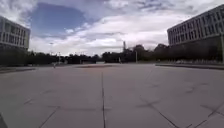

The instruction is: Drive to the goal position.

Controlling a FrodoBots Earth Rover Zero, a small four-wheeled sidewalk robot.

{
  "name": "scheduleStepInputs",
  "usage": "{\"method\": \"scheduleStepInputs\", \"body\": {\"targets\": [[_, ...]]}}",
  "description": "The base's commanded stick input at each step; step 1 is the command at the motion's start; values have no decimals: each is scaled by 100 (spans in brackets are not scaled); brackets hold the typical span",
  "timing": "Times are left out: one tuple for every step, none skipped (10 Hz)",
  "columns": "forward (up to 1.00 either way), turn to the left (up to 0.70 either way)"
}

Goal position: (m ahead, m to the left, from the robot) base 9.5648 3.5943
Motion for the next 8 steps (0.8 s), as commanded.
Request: {"method": "scheduleStepInputs", "body": {"targets": [[70, 0], [70, 0], [70, 0], [70, 0], [70, 0], [70, 0], [70, 0], [70, 0]]}}
